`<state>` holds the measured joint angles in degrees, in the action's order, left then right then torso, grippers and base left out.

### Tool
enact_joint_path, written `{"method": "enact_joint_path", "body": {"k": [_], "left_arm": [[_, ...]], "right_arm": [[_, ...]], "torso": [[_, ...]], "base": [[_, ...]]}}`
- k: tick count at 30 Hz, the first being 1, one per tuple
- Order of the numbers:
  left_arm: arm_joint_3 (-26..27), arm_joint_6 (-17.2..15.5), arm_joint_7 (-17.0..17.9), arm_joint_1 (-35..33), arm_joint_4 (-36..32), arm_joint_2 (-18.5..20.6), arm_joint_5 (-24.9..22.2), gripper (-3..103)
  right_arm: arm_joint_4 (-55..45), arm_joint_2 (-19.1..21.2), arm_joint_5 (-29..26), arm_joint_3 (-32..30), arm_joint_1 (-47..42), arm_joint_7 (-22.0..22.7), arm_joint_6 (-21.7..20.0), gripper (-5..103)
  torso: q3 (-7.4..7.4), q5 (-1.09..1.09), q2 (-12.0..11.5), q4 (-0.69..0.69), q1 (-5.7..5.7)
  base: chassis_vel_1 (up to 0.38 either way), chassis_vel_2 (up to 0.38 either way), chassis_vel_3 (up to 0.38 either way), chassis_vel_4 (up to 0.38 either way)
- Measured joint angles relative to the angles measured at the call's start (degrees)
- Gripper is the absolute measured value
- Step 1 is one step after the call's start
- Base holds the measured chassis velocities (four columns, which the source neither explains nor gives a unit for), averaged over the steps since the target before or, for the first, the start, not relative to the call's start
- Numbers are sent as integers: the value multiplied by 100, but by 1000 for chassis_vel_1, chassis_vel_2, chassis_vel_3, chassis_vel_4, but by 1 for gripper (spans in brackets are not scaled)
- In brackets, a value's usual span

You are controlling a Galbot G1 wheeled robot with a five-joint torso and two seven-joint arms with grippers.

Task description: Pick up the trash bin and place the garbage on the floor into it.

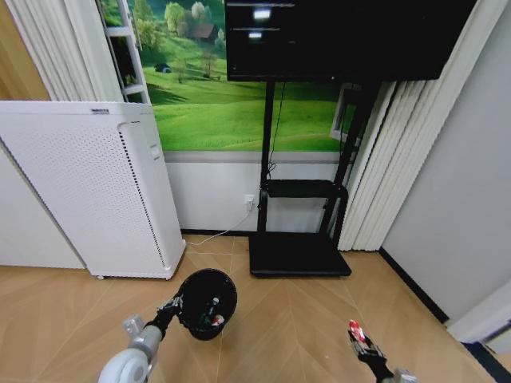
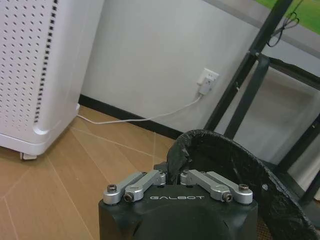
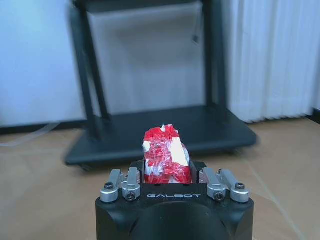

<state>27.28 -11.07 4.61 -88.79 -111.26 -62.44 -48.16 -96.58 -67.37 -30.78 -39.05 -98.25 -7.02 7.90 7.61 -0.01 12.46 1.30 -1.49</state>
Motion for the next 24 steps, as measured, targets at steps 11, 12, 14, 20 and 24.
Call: {"method": "enact_joint_path", "body": {"k": [11, 12, 14, 20, 24], "left_arm": [[-837, 126, -535, 362, 651, 83, 248, 7], [-984, 141, -642, 432, 763, 106, 250, 7], [-1102, 150, -737, 487, 829, 128, 250, 7], [-1634, 206, -1171, 810, 1064, 166, 229, 7], [-1978, 328, -1295, 1166, 1307, 112, 181, 7]], "right_arm": [[-1923, -111, 460, 552, -840, -526, 103, 47], [-2044, -145, 549, 569, -916, -570, 134, 47], [-2117, -176, 626, 580, -973, -595, 149, 47], [-2193, -260, 981, 710, -1095, -697, 226, 47], [-2187, -316, 1275, 878, -1180, -733, 259, 46]], "torso": [[0, 0, 0, 0, 0], [0, 0, 0, 0, 0], [0, 1, 0, 0, 0], [0, 1, 0, 0, 0], [0, 1, 0, 1, 0]], "base": [[0, 0, 0, 0], [0, 0, 0, 0], [0, 0, 0, 0], [0, 0, 0, 0], [0, 0, 0, 0]]}}
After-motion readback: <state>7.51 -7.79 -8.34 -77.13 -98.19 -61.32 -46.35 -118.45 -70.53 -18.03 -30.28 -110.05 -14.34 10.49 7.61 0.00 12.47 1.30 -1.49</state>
